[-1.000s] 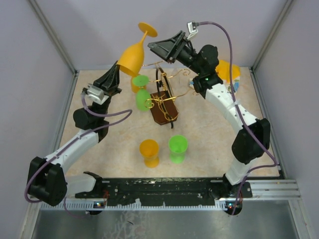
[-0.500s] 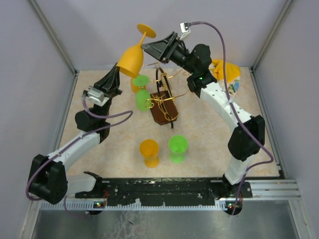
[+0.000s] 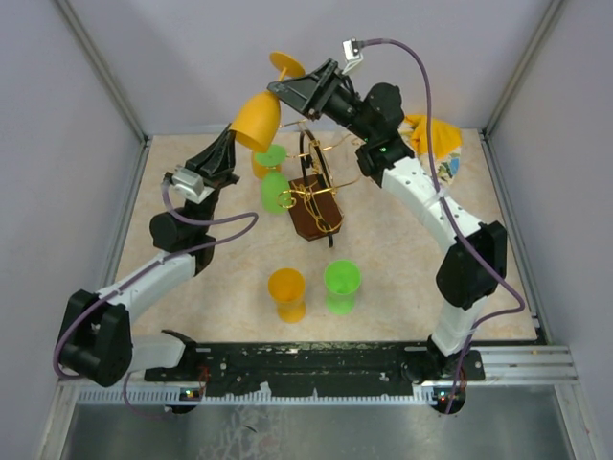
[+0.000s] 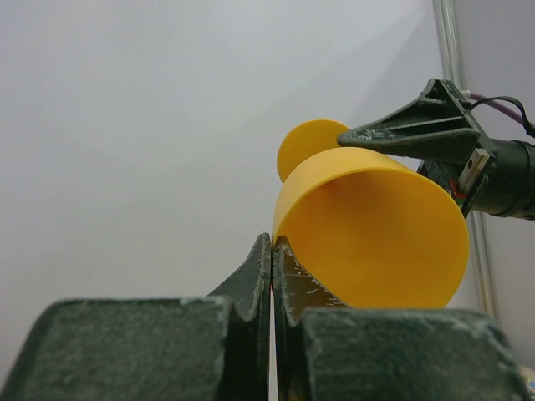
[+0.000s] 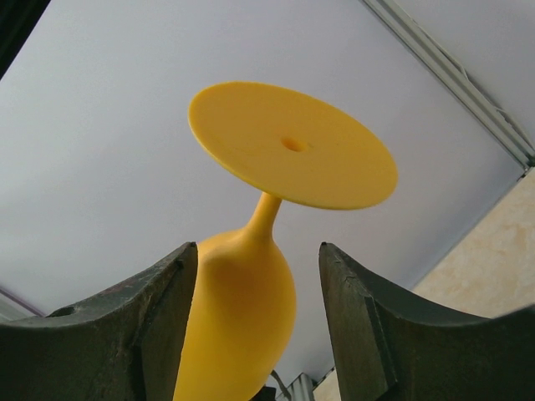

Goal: Place the wine glass upside down on the wine glass rack

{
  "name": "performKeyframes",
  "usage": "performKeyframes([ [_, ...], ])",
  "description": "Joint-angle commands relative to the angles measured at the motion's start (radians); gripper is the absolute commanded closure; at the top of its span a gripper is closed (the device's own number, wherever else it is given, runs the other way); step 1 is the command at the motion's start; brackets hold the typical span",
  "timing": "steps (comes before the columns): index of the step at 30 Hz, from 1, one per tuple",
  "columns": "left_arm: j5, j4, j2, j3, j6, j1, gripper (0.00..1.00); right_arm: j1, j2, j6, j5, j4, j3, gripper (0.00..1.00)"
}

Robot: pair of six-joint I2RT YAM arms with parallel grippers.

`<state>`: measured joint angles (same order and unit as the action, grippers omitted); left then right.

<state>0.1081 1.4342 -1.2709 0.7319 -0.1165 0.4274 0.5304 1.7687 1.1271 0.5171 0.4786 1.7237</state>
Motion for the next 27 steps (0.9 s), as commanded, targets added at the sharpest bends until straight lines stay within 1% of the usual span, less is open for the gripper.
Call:
performKeyframes([
  [1, -0.006, 0.064, -0.003, -0.012, 0.028, 0.011, 1.0, 0.014, 0.02, -0.012, -0.012, 0.041, 0.082, 0.43],
  [8, -0.028, 0.077, -0.017, -0.011, 0.032, 0.016, 1.0, 0.022, 0.026, -0.034, -0.005, 0.013, 0.097, 0.52],
  [11, -0.033, 0.08, -0.028, -0.006, 0.035, 0.023, 1.0, 0.024, 0.022, -0.049, -0.005, 0.0, 0.101, 0.6],
  [16, -0.033, 0.086, -0.049, 0.001, 0.038, 0.035, 1.0, 0.029, 0.033, -0.072, -0.008, -0.035, 0.131, 0.76],
  [17, -0.032, 0.087, -0.052, 0.002, 0.041, 0.038, 1.0, 0.031, 0.036, -0.078, -0.01, -0.043, 0.141, 0.79],
  [22, -0.025, 0.088, -0.07, 0.007, 0.042, 0.057, 1.0, 0.039, 0.059, -0.106, -0.02, -0.088, 0.192, 0.82],
  [27, -0.019, 0.086, -0.077, 0.008, 0.04, 0.072, 0.96, 0.044, 0.091, -0.135, -0.02, -0.132, 0.256, 0.83],
])
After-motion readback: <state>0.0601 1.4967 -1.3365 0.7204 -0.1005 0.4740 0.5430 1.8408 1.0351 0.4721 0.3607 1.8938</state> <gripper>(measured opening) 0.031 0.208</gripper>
